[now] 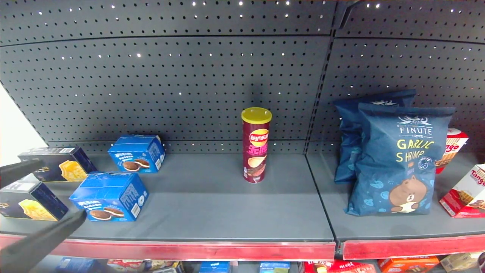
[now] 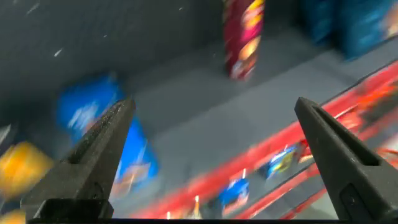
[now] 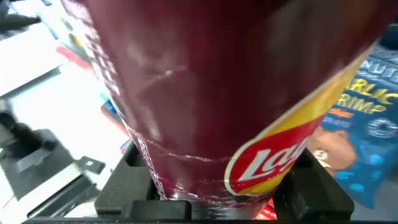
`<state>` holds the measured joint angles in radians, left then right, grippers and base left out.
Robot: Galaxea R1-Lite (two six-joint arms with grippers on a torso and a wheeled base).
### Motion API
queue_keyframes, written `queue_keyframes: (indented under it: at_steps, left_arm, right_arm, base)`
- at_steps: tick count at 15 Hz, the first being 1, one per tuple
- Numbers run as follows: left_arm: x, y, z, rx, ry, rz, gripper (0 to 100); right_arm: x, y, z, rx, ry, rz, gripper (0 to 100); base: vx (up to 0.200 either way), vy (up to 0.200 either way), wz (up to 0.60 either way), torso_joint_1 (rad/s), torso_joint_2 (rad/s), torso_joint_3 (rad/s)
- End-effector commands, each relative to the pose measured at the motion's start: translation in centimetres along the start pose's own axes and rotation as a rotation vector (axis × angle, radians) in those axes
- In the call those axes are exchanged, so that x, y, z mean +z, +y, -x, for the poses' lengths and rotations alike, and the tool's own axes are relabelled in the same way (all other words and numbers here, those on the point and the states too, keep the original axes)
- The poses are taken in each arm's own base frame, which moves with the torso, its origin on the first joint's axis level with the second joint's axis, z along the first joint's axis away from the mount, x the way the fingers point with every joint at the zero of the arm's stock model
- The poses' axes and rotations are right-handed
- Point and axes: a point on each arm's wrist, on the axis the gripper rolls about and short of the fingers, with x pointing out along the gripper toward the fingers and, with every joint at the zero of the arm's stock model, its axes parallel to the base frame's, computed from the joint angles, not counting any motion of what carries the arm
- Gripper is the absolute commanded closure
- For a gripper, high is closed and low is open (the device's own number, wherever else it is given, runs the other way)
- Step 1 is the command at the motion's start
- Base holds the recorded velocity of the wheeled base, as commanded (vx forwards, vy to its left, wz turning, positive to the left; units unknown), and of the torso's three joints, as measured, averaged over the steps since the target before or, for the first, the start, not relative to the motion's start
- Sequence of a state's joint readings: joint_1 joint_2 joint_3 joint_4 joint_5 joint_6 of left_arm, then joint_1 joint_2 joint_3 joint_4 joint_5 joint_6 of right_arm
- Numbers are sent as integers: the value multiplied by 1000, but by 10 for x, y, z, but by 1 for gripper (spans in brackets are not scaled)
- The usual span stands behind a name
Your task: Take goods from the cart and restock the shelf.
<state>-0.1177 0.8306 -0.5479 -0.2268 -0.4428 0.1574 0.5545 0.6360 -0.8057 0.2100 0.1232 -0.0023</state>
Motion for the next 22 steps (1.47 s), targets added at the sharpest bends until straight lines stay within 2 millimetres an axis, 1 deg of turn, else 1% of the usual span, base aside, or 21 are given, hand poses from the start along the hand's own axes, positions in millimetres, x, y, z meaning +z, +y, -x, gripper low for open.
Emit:
queue_keyframes:
  at_steps: [1, 2, 3, 4, 7, 8, 10, 11, 13, 15, 20, 22]
  left_arm:
    - [11, 30, -93, -165, 71, 32, 0]
    - [13, 37, -113, -178, 58, 30, 0]
    - [13, 42, -128, -202, 36, 27, 0]
    - [11, 54, -158, -276, -8, 39, 0]
    - [1, 75, -215, -322, -25, 74, 0]
    - [-7, 81, -232, -352, -13, 82, 0]
    - [-20, 88, -256, -418, -4, 94, 0]
    - [-26, 94, -274, -443, -14, 90, 0]
    - [-41, 101, -300, -494, -29, 86, 0]
    - [-50, 104, -315, -551, -41, 84, 0]
    - [-68, 107, -333, -645, -40, 96, 0]
    - [-70, 110, -341, -650, -49, 90, 0]
  right_arm:
    - [2, 0, 1, -23, -11, 0, 100]
    - [2, 0, 4, -41, -20, 1, 100]
    - [2, -1, 4, -50, -19, -1, 100]
    - [2, -1, 7, -70, -28, 0, 100]
    - [4, -2, 10, -139, -43, -2, 100]
    - [4, -2, 11, -145, -45, -2, 100]
    - [3, -2, 10, -158, -40, -2, 100]
    - [3, -2, 10, -165, -39, -2, 100]
    - [4, -3, 10, -171, -42, -2, 100]
    - [5, -3, 8, -198, -39, -3, 100]
    - [3, -3, 7, -213, -22, -4, 100]
    - [3, -4, 4, -213, -8, -5, 100]
  base:
    - [0, 0, 0, 0, 0, 0]
    - [0, 0, 0, 0, 0, 0]
    - [0, 0, 0, 0, 0, 0]
    - [0, 0, 0, 0, 0, 0]
    - [0, 0, 0, 0, 0, 0]
    - [0, 0, 0, 0, 0, 0]
    - [0, 0, 0, 0, 0, 0]
    - [0, 0, 0, 0, 0, 0]
    - [0, 0, 0, 0, 0, 0]
    - [0, 0, 0, 0, 0, 0]
    - [0, 0, 0, 0, 0, 0]
    - [0, 0, 0, 0, 0, 0]
